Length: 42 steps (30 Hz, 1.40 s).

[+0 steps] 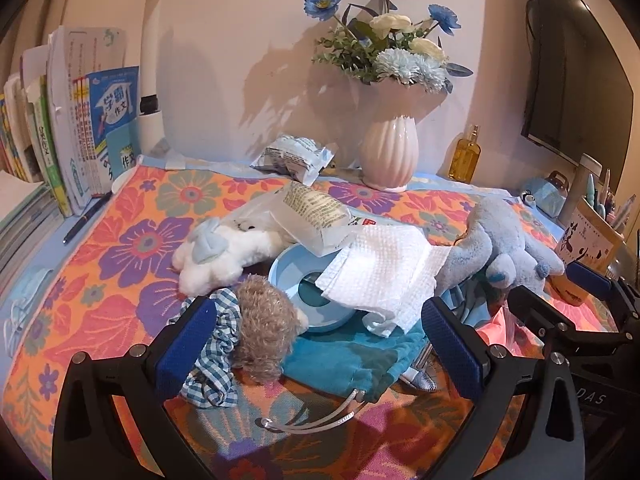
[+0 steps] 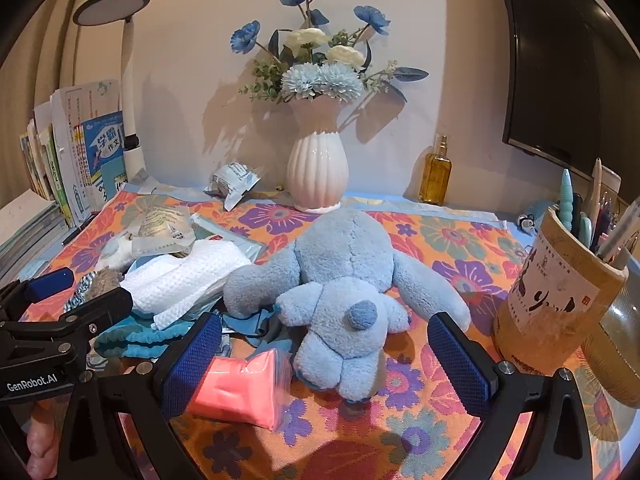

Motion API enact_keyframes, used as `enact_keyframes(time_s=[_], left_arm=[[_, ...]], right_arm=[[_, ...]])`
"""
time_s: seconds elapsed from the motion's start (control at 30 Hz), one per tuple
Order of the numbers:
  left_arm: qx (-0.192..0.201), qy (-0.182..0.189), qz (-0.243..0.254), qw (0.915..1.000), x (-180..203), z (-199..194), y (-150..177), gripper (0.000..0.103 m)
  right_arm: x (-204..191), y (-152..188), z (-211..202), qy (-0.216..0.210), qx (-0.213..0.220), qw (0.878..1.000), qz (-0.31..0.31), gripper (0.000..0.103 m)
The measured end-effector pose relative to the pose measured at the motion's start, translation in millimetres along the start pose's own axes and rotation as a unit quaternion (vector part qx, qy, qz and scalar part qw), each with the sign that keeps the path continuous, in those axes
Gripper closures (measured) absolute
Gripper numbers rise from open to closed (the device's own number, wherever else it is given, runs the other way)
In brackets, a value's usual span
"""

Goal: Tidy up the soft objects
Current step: 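Move both tools toward the soft items on the flowered tablecloth, then grasp the salmon-pink pouch with the right tool while the left grasps the plaid scrunchie and fluffy ball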

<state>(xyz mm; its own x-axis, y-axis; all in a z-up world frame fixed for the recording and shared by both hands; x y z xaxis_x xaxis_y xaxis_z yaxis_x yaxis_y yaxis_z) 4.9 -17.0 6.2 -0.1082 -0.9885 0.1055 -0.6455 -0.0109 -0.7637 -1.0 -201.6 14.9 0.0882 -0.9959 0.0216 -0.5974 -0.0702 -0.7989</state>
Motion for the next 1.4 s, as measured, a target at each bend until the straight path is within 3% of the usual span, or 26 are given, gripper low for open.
enact_keyframes(time_s=[0.87,1.23,1.3,1.4], left_arm=[[-0.007,0.003,-0.007,0.9999,-1,2,0,0.001],[-0.003,0.086,-0.104,0.9909,-37,-9,-2,0.001],[-0.006,0.107,-0.131,0.9856,-52,-15,-2,0.001],[-0.023,0.102,-0.149,0.9833,-76,-22,-6,0.002]], right_arm=[[-2,2,5,-0.004,-0.016,1.0,-0.003,0.0],[-3,3,5,-0.005,-0.015,1.0,-0.003,0.0],[-3,3,5,-0.005,-0.014,1.0,-0.003,0.0],[-2,3,3,-0.003,-0.009,1.0,-0.001,0.0]])
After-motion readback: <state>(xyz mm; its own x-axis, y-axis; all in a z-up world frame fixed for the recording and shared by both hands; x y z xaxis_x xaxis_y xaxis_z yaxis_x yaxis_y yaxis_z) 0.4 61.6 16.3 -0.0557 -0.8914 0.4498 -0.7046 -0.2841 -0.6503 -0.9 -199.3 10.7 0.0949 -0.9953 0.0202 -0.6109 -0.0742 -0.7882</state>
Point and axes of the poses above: each gripper's, at about its wrist camera, not at the fingertips, and z roughly the way its jaws point, x to its right, y to its underside, the point moved 6 cm from there along z, roughly the way its jaws point, and after that the axes turned 5 degrees about -x, right-handed, at the moved point
